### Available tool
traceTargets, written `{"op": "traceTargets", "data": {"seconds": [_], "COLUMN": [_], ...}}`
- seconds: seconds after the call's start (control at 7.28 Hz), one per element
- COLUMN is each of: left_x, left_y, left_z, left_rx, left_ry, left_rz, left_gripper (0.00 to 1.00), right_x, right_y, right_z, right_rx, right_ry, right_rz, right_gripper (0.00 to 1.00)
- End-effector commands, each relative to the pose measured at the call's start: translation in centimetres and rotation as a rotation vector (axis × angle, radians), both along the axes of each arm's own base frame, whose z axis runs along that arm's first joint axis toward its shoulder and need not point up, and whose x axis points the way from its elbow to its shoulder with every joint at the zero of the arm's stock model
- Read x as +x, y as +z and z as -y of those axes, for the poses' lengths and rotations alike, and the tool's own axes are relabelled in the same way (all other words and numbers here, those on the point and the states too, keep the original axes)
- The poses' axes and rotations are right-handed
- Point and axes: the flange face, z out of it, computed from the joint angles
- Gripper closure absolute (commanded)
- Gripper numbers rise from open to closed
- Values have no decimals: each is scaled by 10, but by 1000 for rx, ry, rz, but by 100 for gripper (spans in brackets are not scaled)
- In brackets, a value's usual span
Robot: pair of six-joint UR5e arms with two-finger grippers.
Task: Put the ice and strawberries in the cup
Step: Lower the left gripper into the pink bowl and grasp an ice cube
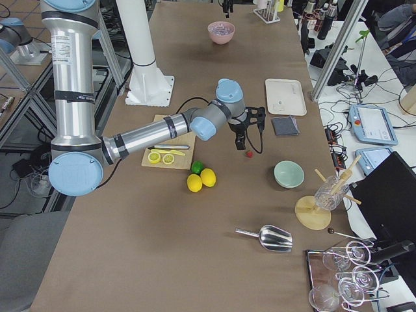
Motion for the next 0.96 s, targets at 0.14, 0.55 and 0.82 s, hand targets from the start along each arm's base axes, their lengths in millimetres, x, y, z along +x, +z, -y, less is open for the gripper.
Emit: {"op": "traceTargets", "data": {"seconds": [0.14, 0.55, 0.82], "left_x": [63, 72, 75], "left_y": [1, 31, 25], "left_z": [-26, -47, -47], "left_rx": [-46, -88, -73], "left_ry": [57, 24, 32], "left_rz": [-27, 54, 24], "left_gripper": [2, 7, 40], "right_x": [-2, -3, -3], "right_y": [0, 2, 3], "right_z": [-1, -1, -1], "right_rx": [1, 2, 1], "right_ry": [-2, 0, 0], "right_rz": [-2, -8, -11], "right_gripper": [0, 0, 0]}}
